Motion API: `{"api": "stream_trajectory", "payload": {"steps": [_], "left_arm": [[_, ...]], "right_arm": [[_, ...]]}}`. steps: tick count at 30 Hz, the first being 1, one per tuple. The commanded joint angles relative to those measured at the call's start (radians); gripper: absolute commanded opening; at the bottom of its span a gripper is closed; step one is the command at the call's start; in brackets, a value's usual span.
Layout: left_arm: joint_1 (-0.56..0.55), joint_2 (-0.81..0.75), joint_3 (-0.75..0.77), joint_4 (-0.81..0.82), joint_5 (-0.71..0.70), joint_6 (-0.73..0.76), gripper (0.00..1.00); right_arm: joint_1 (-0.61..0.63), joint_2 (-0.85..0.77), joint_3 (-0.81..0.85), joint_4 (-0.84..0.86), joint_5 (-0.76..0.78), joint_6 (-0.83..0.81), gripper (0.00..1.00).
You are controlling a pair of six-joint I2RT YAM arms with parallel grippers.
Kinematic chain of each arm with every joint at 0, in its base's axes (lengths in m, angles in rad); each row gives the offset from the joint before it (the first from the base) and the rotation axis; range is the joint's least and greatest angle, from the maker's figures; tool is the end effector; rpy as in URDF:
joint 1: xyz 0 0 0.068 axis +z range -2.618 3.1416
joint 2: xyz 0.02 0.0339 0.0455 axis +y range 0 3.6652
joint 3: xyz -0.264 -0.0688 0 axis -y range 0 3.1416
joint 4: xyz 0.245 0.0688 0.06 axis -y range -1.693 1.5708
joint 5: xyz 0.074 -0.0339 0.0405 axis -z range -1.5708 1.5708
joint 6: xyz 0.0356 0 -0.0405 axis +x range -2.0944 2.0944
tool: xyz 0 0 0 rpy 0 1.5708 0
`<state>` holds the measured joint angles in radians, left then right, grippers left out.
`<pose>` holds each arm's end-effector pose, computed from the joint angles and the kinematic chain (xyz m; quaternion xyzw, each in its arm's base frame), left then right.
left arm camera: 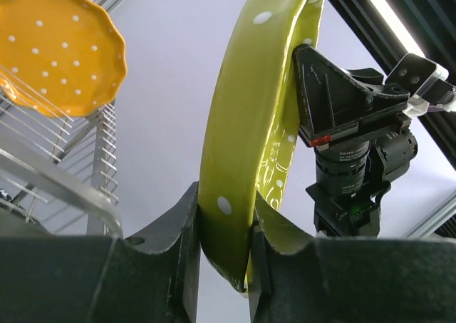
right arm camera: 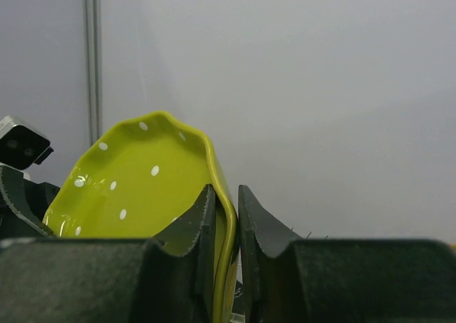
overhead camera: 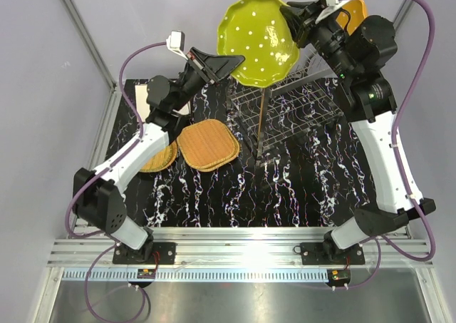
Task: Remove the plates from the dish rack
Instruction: Pass the plate from the right arm to the left, then place the plate on the table
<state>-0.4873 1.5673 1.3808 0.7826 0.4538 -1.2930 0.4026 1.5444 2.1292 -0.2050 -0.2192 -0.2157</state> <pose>0.3096 -0.1817 0.4505 0.0040 0.4977 -0.7354 0.4599 0.2594 0.1189 0.6030 -0.2559 0.5036 0.1379 0.8136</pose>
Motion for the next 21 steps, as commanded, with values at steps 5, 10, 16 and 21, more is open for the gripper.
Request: {"api": "stream_trajectory", "payload": {"steps": [5, 10, 16, 21], "left_arm": [[-0.004, -0.212, -0.147, 0.018, 0.006, 0.064, 0.0], [-0.004, -0.355, -0.273, -0.035, -0.015, 0.103, 0.0], [-0.002, -0.532, -0.411, -0.124, -0.003, 0.142, 0.0], [0.0, -0.642, -0.537, -0.253, 0.055, 0.191, 0.0]], "right_arm": [[0.007, -0.162, -0.133, 0.078, -0.066, 0.157, 0.02], [0.008, -0.248, -0.238, 0.058, -0.103, 0.203, 0.55], [0.008, -0.335, -0.334, 0.015, -0.097, 0.202, 0.92], [0.005, -0.415, -0.405, -0.045, -0.08, 0.058, 1.0]]}}
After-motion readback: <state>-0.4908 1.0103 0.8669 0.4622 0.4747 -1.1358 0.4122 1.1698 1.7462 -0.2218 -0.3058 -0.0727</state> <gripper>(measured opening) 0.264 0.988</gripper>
